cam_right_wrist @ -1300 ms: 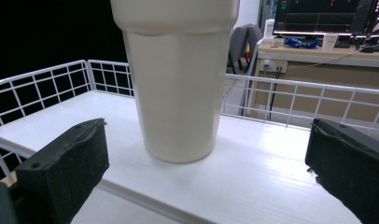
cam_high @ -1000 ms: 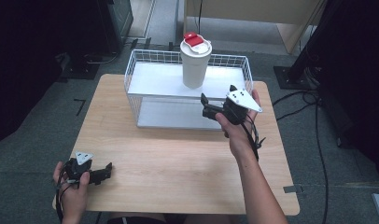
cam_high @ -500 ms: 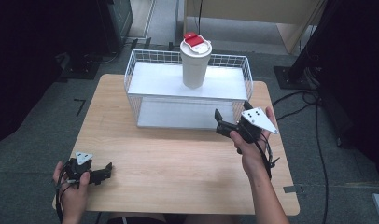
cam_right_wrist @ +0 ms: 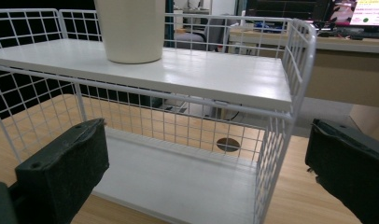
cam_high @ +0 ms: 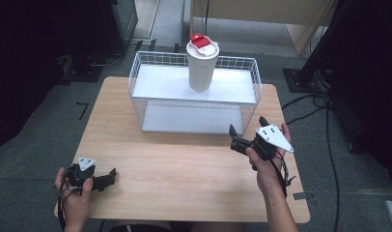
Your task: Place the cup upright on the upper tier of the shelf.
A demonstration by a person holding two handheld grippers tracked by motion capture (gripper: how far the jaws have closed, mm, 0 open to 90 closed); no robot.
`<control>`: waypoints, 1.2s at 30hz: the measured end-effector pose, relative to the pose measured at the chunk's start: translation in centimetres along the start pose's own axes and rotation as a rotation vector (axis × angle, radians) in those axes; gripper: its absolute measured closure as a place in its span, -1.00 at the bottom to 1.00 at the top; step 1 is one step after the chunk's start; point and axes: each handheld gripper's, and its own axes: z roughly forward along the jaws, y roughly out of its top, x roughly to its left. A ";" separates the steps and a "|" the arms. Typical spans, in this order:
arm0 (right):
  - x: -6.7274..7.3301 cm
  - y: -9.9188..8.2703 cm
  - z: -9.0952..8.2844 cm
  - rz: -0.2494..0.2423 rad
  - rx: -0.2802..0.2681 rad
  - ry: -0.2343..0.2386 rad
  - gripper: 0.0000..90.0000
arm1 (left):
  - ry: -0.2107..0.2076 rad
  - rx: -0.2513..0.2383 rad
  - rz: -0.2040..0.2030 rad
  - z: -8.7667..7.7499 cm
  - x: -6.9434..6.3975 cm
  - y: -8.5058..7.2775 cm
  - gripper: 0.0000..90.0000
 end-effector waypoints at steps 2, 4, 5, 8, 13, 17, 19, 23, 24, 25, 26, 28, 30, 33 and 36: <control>-0.3 -0.2 -0.3 0.002 0.000 -0.005 -1.00 | 0.000 0.000 0.000 0.0 0.0 0.0 -1.00; -0.6 -0.5 -0.8 0.005 0.008 -0.007 -1.00 | 0.000 0.000 0.000 0.0 0.0 0.0 -1.00; -0.9 -0.6 -1.1 0.002 0.008 -0.011 -1.00 | 0.000 0.000 0.000 0.0 0.0 0.0 -1.00; -1.1 -0.9 -1.4 -0.001 0.007 -0.020 -1.00 | 0.000 0.000 0.000 0.0 0.0 0.0 -1.00; -2.2 -2.1 -2.3 0.009 0.021 -0.044 -1.00 | 0.000 0.000 0.000 0.0 0.0 0.0 -1.00; -2.8 -2.7 -2.8 0.016 0.027 -0.057 -1.00 | 0.000 0.000 0.000 0.0 0.0 0.0 -1.00; -3.2 -3.1 -3.1 0.021 0.030 -0.066 -1.00 | 0.000 0.001 0.000 0.0 0.0 0.0 -1.00; -4.2 -4.1 -3.9 0.022 0.045 -0.090 -1.00 | 0.000 0.001 0.000 0.0 0.0 0.0 -1.00; -4.2 -4.1 -3.9 0.022 0.045 -0.090 -1.00 | 0.000 0.001 0.000 0.0 0.0 0.0 -1.00; -4.4 -4.3 -4.1 0.026 0.049 -0.095 -1.00 | -0.001 0.001 0.000 0.0 0.0 0.0 -1.00; -4.6 -4.4 -4.3 0.031 0.049 -0.100 -1.00 | 0.000 0.001 0.000 0.0 0.0 0.0 -1.00; -5.0 -4.8 -4.7 0.033 0.048 -0.107 -1.00 | 0.000 0.001 0.000 0.0 0.0 0.0 -1.00; -5.4 -5.2 -5.0 0.039 0.054 -0.118 -1.00 | 0.000 0.001 0.000 0.0 0.0 0.0 -1.00; -6.1 -5.9 -5.5 0.048 0.067 -0.134 -1.00 | -0.001 0.001 0.000 0.0 0.0 0.0 -1.00; -6.6 -6.7 -5.9 0.052 0.078 -0.148 -1.00 | -0.001 0.000 0.000 0.0 0.0 0.0 -1.00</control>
